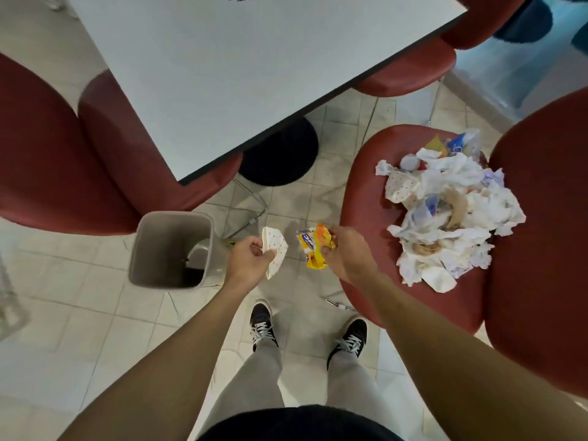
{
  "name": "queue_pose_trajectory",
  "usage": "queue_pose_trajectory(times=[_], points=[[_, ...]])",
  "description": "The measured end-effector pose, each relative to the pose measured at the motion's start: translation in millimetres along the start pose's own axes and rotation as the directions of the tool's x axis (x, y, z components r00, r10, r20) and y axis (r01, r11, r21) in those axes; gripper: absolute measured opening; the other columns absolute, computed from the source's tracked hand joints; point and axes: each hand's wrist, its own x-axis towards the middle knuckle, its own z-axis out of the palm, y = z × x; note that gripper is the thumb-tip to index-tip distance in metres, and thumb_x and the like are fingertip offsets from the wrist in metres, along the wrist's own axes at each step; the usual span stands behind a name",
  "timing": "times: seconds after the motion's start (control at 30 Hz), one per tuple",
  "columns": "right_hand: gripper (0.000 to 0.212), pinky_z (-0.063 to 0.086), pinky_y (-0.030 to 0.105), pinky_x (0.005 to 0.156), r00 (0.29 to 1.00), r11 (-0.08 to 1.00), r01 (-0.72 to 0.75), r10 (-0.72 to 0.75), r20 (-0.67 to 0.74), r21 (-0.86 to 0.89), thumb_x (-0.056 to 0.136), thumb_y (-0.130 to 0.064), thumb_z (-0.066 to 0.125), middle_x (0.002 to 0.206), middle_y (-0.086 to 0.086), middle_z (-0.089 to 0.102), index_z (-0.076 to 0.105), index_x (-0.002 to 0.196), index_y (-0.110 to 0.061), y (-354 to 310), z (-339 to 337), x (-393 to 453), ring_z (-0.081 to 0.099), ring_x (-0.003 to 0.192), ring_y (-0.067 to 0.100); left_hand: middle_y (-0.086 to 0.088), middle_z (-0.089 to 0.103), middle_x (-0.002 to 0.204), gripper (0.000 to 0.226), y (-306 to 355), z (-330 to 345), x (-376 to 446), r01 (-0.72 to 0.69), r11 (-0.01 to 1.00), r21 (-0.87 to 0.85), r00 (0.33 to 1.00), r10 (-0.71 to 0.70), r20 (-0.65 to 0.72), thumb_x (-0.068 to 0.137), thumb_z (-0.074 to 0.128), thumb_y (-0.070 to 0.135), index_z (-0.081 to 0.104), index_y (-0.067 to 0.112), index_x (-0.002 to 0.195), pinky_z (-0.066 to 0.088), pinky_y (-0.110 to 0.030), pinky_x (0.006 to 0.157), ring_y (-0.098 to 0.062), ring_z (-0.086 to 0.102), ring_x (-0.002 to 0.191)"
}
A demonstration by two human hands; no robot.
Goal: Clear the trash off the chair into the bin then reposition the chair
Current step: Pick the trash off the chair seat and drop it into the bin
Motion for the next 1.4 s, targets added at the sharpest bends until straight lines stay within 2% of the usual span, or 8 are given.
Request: queue_pose_trajectory(times=[0.2, 0.3, 0.47, 0.67, 0.8, 0.93, 1.17, 1.4], points=[[0.027, 0.051, 0.038, 0.077, 0.994, 0.997, 0.069, -0.066, 0.086, -0.029, 0.079, -0.022, 0.058, 0.097, 0.006, 0.066, 0.062, 0.104, -0.016, -74.7, 47.8, 11.6, 0.060, 0.090, 0.028, 0.002, 0.061, 0.080, 0.019, -43.3, -71.0, 13.6, 0.062, 0.997, -0.050, 0.990, -0.068, -0.121, 0.079, 0.075, 0.018, 0.061, 0.012, 0.090, 0.050, -0.029, 0.074, -0.014, 0.058, 0.075], [0.028, 0.052, 0.040, 0.079, 0.990, 0.994, 0.108, -0.107, 0.096, -0.012, 0.079, -0.022, 0.061, 0.098, 0.007, 0.067, 0.061, 0.107, -0.015, -108.2, 71.7, 16.0, 0.061, 0.091, 0.028, 0.002, 0.063, 0.078, 0.019, -67.1, -100.1, 21.7, 0.110, 0.986, -0.122, 0.976, -0.130, -0.177, 0.077, 0.077, 0.021, 0.059, 0.018, 0.079, 0.057, -0.042, 0.071, -0.019, 0.062, 0.072], [0.031, 0.045, 0.029, 0.072, 0.978, 0.992, 0.123, -0.121, 0.167, -0.001, 0.084, -0.023, 0.061, 0.099, 0.002, 0.067, 0.060, 0.114, -0.021, -157.1, 108.6, 19.5, 0.061, 0.090, 0.024, 0.002, 0.061, 0.078, 0.022, -97.1, -138.7, 29.9, 0.168, 0.975, -0.144, 0.943, -0.201, -0.265, 0.079, 0.075, 0.023, 0.058, 0.013, 0.089, 0.052, -0.032, 0.071, -0.018, 0.061, 0.077], [0.035, 0.054, 0.039, 0.082, 0.967, 0.990, 0.118, -0.131, 0.220, 0.073, 0.082, -0.037, 0.064, 0.102, -0.001, 0.068, 0.056, 0.114, -0.025, -207.9, 147.9, 19.2, 0.064, 0.096, 0.024, 0.000, 0.062, 0.078, 0.028, -124.1, -167.5, 38.5, 0.217, 0.961, -0.173, 0.913, -0.262, -0.312, 0.080, 0.074, 0.030, 0.059, 0.011, 0.094, 0.040, -0.020, 0.058, -0.017, 0.058, 0.074], [0.064, 0.043, 0.038, 0.103, 0.965, 0.990, 0.128, -0.140, 0.224, 0.066, 0.082, -0.041, 0.068, 0.134, 0.002, 0.056, 0.044, 0.138, -0.023, -226.2, 162.8, 21.7, 0.052, 0.123, 0.023, 0.001, 0.064, 0.079, 0.027, -134.4, -173.5, 45.0, 0.237, 0.955, -0.179, 0.909, -0.283, -0.307, 0.080, 0.073, 0.038, 0.058, 0.019, 0.091, 0.042, -0.027, 0.072, -0.019, 0.060, 0.080], [0.060, 0.039, 0.024, 0.093, 0.967, 0.992, 0.105, -0.117, 0.224, 0.066, 0.089, -0.029, 0.066, 0.136, 0.002, 0.052, 0.040, 0.142, -0.022, -221.8, 157.4, 27.3, 0.051, 0.121, 0.018, 0.001, 0.066, 0.091, 0.024, -130.7, -171.9, 48.0, 0.228, 0.964, -0.139, 0.932, -0.257, -0.255, 0.082, 0.071, 0.038, 0.059, 0.023, 0.097, 0.041, -0.026, 0.074, -0.017, 0.061, 0.087], [0.055, 0.043, 0.038, 0.103, 0.983, 0.998, 0.024, -0.034, 0.179, 0.058, 0.089, -0.025, 0.064, 0.138, 0.006, 0.046, 0.041, 0.139, -0.024, -175.4, 118.7, 31.1, 0.047, 0.126, 0.025, 0.003, 0.068, 0.090, 0.019, -104.1, -148.9, 59.4, 0.190, 0.980, -0.055, 0.964, -0.197, -0.177, 0.081, 0.071, 0.039, 0.057, 0.031, 0.090, 0.044, -0.028, 0.078, -0.017, 0.061, 0.088], [0.062, 0.049, 0.044, 0.097, 0.990, 0.987, -0.101, 0.087, 0.114, 0.123, 0.090, -0.021, 0.060, 0.138, 0.011, 0.039, 0.031, 0.146, -0.021, -101.6, 55.2, 29.4, 0.054, 0.115, 0.030, 0.002, 0.066, 0.087, 0.018, -48.8, -87.5, 56.2, 0.113, 0.993, -0.041, 0.991, -0.116, -0.062, 0.083, 0.070, 0.029, 0.061, 0.021, 0.095, 0.043, -0.027, 0.079, -0.015, 0.059, 0.084]])
